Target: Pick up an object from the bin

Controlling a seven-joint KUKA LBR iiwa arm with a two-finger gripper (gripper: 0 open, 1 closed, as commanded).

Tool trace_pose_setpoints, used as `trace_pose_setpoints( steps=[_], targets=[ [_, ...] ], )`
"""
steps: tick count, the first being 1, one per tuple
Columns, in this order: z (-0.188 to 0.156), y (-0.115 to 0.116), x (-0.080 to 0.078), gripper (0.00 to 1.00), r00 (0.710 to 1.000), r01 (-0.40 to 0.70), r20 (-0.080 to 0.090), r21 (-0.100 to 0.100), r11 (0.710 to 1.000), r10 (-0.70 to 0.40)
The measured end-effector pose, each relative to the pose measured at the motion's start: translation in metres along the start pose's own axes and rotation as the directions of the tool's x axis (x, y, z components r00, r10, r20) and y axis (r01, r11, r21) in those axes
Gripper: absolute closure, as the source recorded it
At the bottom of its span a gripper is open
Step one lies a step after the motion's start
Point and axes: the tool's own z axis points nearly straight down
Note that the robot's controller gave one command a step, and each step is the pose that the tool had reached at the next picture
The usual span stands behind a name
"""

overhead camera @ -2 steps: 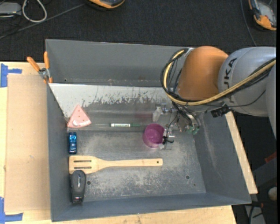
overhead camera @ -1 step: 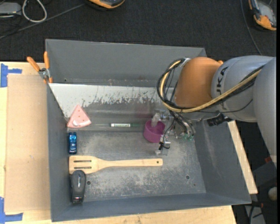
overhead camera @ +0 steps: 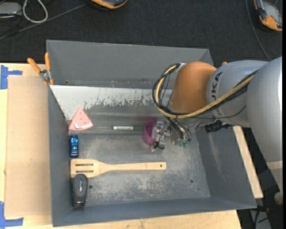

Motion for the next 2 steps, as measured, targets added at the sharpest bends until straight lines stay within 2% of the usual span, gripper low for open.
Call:
trace_pose_setpoints(
  steps=[1,2],
  targets=[
    [0.000,0.000,0.000,1.00,1.000,0.001,0.000,0.000,1.000,-0.001],
    [-0.124,0.003,0.005,1.00,0.999,0.037,0.001,0.000,0.999,-0.037]
  ],
)
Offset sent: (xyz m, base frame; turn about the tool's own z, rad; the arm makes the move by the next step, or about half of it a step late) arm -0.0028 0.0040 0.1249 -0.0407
